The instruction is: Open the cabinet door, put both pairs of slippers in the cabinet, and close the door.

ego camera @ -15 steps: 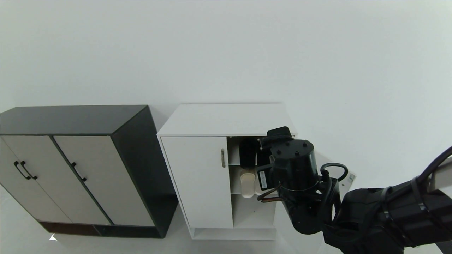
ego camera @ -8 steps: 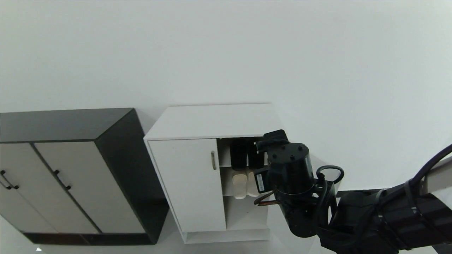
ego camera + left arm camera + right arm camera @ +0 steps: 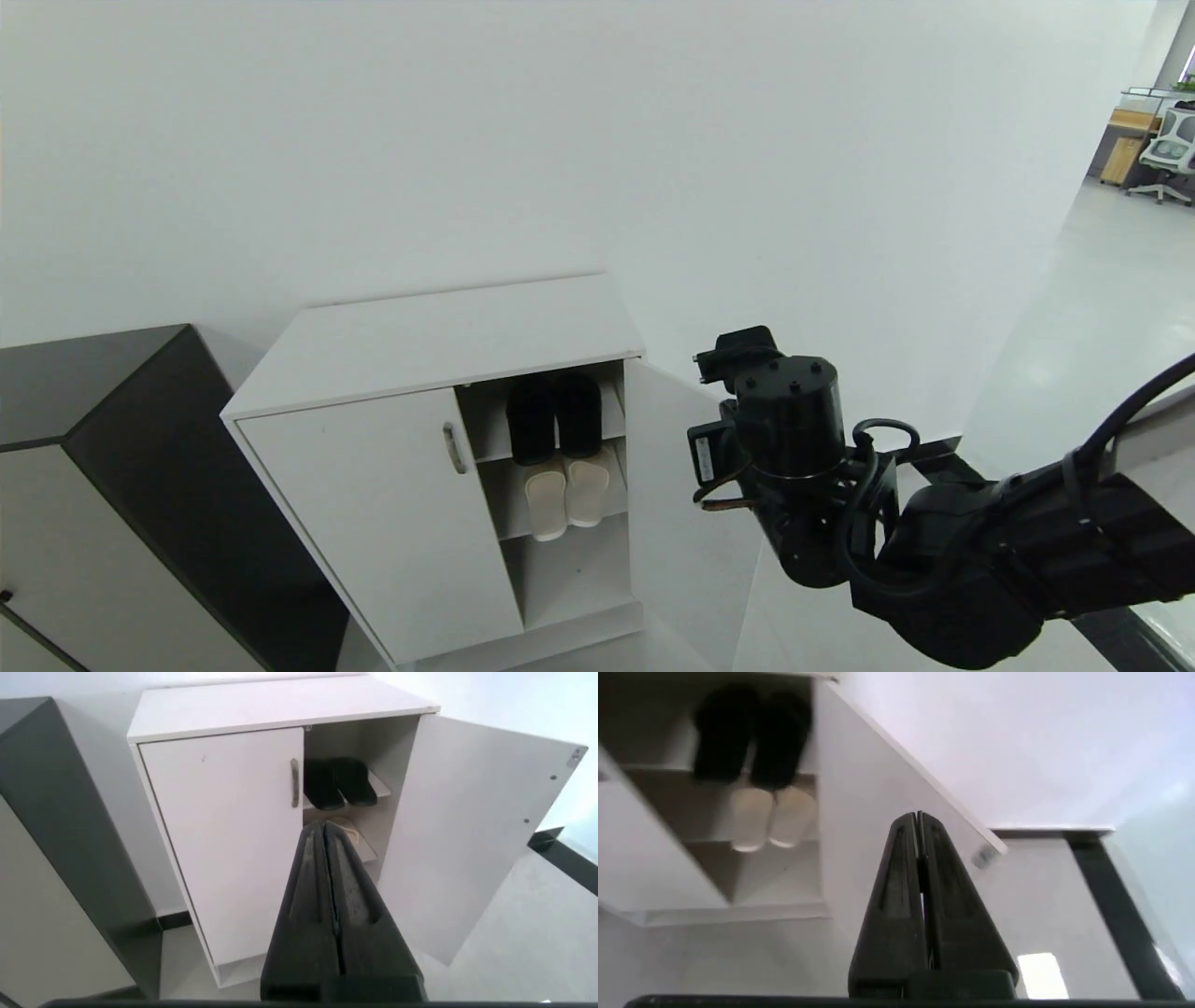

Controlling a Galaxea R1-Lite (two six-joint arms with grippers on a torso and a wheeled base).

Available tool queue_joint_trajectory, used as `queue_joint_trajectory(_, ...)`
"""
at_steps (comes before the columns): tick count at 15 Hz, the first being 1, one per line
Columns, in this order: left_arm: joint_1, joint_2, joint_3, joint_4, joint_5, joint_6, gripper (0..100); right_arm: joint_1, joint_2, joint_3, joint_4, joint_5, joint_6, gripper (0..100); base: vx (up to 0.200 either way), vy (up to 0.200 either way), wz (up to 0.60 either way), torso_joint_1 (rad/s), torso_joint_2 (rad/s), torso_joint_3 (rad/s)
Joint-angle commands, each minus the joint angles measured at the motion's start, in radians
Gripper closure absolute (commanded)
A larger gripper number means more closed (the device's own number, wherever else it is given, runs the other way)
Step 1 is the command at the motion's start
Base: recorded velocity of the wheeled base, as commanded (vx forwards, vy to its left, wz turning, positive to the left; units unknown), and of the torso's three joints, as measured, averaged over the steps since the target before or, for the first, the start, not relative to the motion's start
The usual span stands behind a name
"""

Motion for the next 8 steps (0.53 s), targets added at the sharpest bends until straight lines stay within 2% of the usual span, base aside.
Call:
queue_joint_trajectory(1,0.0,0.0,0.0,0.0,0.001,0.0,100,-0.053,-0.001,-0.02,-0.015,0.021,-0.01,100,0.0,0.0,0.0,0.0,0.0,0.0)
queue_joint_trajectory(4,0.0,0.0,0.0,0.0,-0.001,0.0,100,-0.148,-0.006,-0.037,-0.016,0.134,-0.004,100,0.0,0.0,0.0,0.0,0.0,0.0)
queue_joint_trajectory(6,0.0,0.0,0.0,0.0,-0.001,0.0,100,-0.185,0.004,-0.058,-0.015,0.167,0.013,100,0.0,0.0,0.0,0.0,0.0,0.0)
queue_joint_trajectory(7,0.0,0.0,0.0,0.0,-0.001,0.0,100,-0.211,0.008,-0.077,-0.002,0.228,0.051,100,-0.2,0.0,0.0,-0.007,0.0,0.002)
queue_joint_trajectory(8,0.0,0.0,0.0,0.0,-0.001,0.0,100,-0.222,0.011,-0.092,0.028,0.237,0.077,100,-0.2,0.0,0.0,0.002,0.0,0.002)
